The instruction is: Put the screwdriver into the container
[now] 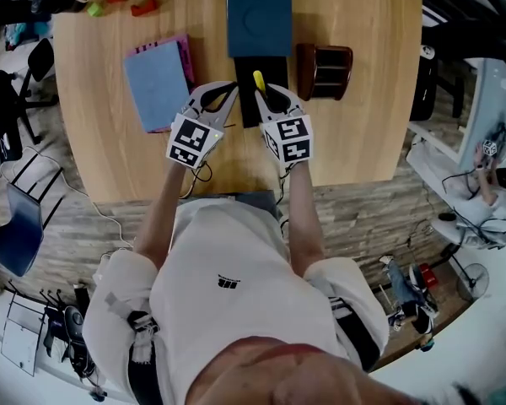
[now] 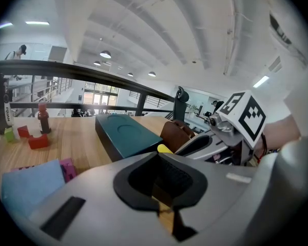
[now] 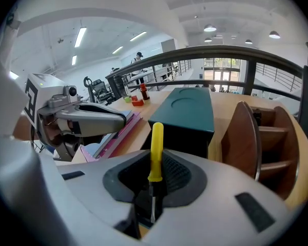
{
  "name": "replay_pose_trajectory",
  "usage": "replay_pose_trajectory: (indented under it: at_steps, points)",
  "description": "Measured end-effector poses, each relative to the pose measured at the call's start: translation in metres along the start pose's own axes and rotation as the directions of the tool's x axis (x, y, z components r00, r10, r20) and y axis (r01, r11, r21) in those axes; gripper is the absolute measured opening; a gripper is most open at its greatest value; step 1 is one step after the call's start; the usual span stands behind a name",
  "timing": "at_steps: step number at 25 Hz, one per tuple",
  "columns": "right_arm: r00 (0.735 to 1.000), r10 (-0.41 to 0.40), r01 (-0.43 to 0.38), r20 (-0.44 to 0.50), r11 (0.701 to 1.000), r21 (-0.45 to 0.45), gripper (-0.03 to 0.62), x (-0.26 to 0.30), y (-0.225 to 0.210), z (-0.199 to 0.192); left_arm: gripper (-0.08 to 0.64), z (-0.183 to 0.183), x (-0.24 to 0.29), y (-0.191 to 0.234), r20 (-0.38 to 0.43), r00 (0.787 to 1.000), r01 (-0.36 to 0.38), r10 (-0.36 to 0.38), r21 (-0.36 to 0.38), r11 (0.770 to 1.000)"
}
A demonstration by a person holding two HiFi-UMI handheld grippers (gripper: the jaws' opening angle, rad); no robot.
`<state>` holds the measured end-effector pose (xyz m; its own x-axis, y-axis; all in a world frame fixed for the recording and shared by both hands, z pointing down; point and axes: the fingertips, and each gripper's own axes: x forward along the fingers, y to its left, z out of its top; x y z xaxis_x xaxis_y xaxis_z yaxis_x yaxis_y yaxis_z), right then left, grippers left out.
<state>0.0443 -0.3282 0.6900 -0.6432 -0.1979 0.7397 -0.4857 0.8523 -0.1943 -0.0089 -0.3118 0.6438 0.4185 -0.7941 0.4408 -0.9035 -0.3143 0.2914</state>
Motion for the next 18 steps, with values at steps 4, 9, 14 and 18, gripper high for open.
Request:
replay_pose_trajectory:
  at_steps: [4, 9, 14, 18]
  points:
    - [0.999, 0.003, -0.004, -0.033, 1.0, -0.015, 0.06, 0.012, -0.003, -0.006, 0.003, -0.005, 0.003, 0.005, -0.006, 1.0, -0.002, 0.001, -0.012, 1.0]
    - [0.998, 0.005, -0.008, -0.068, 0.999, -0.036, 0.06, 0.024, -0.003, -0.012, 0.003, -0.01, 0.007, 0.009, -0.013, 1.0, -0.001, 0.0, -0.025, 1.0]
    - [0.995, 0.011, -0.016, -0.104, 0.999, -0.045, 0.06, 0.033, -0.003, -0.02, 0.003, -0.014, 0.011, 0.011, -0.027, 1.0, -0.002, 0.001, -0.031, 1.0]
    - [0.993, 0.018, -0.026, -0.12, 0.998, -0.062, 0.06, 0.042, 0.002, -0.022, 0.004, -0.016, 0.011, 0.013, -0.027, 1.0, -0.003, 0.002, -0.037, 0.999]
